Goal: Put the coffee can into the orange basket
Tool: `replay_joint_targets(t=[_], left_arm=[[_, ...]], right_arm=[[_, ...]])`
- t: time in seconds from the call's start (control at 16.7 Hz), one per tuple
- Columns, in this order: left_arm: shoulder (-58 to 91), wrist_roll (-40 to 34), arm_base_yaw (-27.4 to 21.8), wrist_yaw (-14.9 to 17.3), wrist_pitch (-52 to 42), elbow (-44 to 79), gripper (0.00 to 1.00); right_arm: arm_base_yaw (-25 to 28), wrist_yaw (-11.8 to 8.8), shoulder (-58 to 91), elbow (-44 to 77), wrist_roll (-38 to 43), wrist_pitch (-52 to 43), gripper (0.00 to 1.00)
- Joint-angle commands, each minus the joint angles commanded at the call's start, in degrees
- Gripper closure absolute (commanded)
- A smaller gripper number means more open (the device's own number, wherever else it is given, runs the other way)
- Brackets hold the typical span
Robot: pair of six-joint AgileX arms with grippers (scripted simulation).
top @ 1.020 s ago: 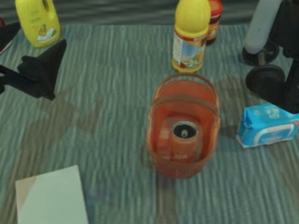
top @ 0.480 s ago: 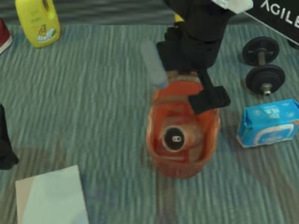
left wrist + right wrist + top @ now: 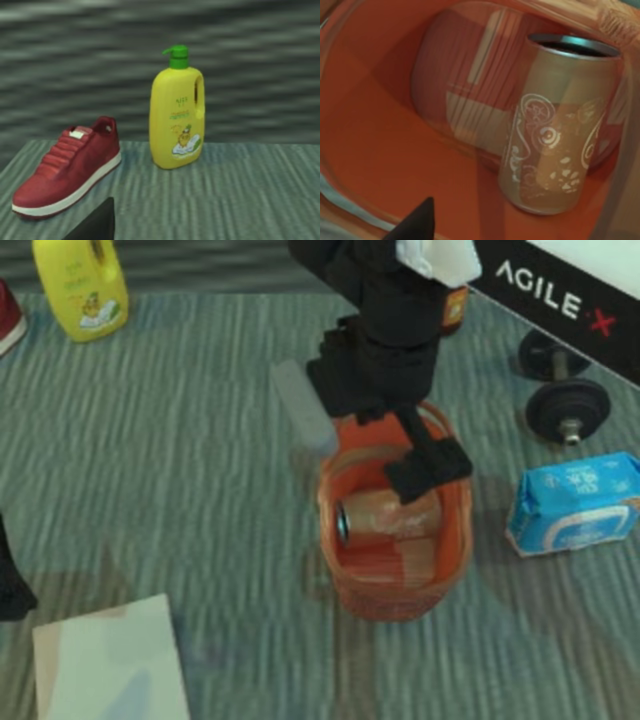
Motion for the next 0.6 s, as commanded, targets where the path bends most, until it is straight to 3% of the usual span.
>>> replay_joint_targets(t=[0.6], left_arm=[[0.00, 0.00, 0.00, 0.00, 0.00, 0.00, 0.00]], right_arm=[[0.04, -0.01, -0.84, -5.98, 0.03, 5.14, 0.00]])
